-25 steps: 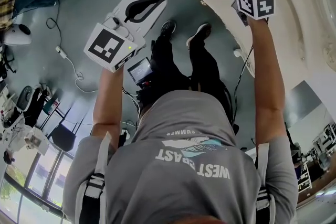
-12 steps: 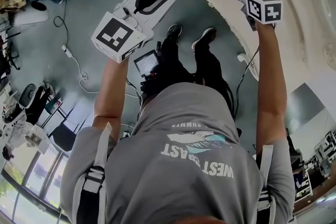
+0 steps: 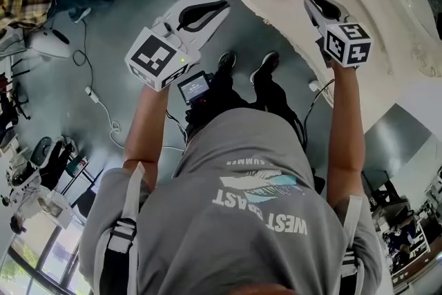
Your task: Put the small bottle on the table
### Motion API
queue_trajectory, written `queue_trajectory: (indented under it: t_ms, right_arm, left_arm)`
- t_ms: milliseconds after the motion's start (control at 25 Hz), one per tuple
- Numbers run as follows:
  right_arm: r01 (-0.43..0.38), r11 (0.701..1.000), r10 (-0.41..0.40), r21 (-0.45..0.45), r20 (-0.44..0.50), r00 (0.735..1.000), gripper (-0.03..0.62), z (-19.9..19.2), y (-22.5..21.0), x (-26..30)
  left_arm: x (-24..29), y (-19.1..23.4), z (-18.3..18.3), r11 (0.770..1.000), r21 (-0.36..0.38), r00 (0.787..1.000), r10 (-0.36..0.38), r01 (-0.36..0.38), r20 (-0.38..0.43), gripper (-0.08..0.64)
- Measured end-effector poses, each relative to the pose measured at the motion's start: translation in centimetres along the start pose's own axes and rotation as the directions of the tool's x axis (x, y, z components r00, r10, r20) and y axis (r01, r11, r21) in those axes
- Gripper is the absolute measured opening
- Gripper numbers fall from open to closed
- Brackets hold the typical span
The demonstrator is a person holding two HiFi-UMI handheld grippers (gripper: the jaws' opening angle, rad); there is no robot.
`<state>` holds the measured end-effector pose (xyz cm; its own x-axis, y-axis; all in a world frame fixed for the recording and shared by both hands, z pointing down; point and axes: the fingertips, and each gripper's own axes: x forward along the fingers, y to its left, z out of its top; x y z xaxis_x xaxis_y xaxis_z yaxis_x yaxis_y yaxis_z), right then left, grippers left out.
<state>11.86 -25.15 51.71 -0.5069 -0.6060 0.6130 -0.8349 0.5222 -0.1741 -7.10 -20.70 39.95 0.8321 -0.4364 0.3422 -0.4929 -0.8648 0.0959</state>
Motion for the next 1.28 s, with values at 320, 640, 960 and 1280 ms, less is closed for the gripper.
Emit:
queue_trajectory:
  t_ms: [320,640,960,1280]
  right_arm:
    - [0.029,0.999,-0.027,-0.014,0.128,0.991,0.003,4.1,3.7,-7.8]
    - [0.094,0.995,-0.085,-0.024,0.242,0.967,0.002,7.3,6.0,-14.5]
    - [0.174,0.984,-0.158,-0.031,0.292,0.943,0.0,7.9,9.1,-20.2]
    - [0.217,0.976,-0.214,0.022,0.304,0.929,0.002,6.2,10.8,-23.8]
  left_arm:
    - [-0.7,-1.7,2.9,0.998,0.039,0.998,-0.057,0.056,0.021,0.02]
    - [-0.9,-3.2,5.2,0.991,0.089,0.993,-0.108,0.103,0.05,0.02]
    - [-1.9,-5.1,6.6,0.98,0.125,0.985,-0.162,0.154,0.058,0.02]
    - [-2.0,-7.0,7.2,0.966,0.152,0.975,-0.219,0.211,0.041,0.02]
